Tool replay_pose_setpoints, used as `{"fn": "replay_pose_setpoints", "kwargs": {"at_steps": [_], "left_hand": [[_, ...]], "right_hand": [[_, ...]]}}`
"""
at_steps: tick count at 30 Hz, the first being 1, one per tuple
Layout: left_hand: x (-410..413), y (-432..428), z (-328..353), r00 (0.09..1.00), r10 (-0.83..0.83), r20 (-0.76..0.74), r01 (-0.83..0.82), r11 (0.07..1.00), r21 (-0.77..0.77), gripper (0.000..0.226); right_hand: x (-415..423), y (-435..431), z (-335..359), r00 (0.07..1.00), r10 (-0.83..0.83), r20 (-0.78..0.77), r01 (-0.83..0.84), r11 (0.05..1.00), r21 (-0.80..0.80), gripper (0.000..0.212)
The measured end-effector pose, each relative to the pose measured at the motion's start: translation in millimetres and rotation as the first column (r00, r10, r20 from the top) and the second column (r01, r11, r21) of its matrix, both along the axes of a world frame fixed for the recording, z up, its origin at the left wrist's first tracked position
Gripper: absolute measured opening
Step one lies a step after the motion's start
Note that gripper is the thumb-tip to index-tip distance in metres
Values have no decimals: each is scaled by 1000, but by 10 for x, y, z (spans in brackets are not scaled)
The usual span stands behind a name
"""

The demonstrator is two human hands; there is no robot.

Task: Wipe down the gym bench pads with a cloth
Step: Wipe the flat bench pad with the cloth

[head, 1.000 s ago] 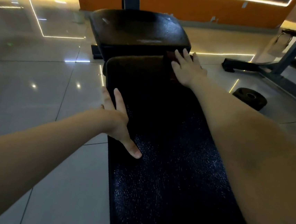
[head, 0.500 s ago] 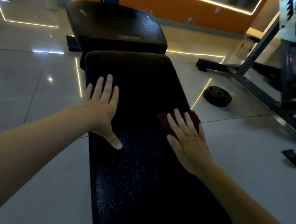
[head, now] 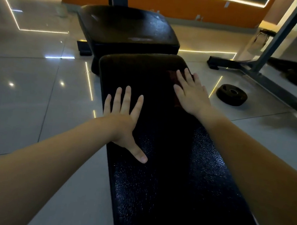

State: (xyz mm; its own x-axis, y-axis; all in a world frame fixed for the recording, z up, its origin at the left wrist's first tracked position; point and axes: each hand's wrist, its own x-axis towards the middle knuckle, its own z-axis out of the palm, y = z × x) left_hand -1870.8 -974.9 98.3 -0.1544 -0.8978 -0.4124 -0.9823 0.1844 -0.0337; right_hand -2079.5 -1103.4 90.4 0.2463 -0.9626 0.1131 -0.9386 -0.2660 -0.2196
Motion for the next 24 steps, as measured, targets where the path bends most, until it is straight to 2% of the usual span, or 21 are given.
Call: {"fn": "replay_pose_setpoints", "kwargs": {"at_steps": [5, 9, 12, 14, 17, 21, 24], "left_hand": [[-4, 29, 17, 1000, 7, -21, -7, 999, -31, 162], [-4, 118, -7, 999, -28, -20, 27, 999, -44, 149], [-16, 299, -91, 996, -90, 12, 90, 994, -67, 136], [-34, 407, -145, 990, -127, 55, 131, 988, -80, 141], [-82, 464, -190, 987, -135, 82, 143, 985, -97, 149], [-143, 452, -189, 990, -112, 81, 119, 988, -93, 155], [-190, 427, -177, 990, -112, 91, 119, 990, -77, 157]], "right_hand": [[-52, 462, -98, 1000, -8, 13, 8, 1000, 9, 54], [-253, 1216, -369, 996, 13, -91, -18, 998, -55, 60], [-454, 1851, -610, 997, 39, -69, -39, 999, -4, 61], [-518, 2108, -702, 999, 2, -52, 0, 999, 34, 57], [-517, 2046, -693, 996, -9, -84, 9, 1000, -2, 56], [-343, 1448, -497, 992, -16, -125, 8, 998, -64, 61], [-157, 890, -279, 996, -65, -62, 60, 996, -67, 57]]}}
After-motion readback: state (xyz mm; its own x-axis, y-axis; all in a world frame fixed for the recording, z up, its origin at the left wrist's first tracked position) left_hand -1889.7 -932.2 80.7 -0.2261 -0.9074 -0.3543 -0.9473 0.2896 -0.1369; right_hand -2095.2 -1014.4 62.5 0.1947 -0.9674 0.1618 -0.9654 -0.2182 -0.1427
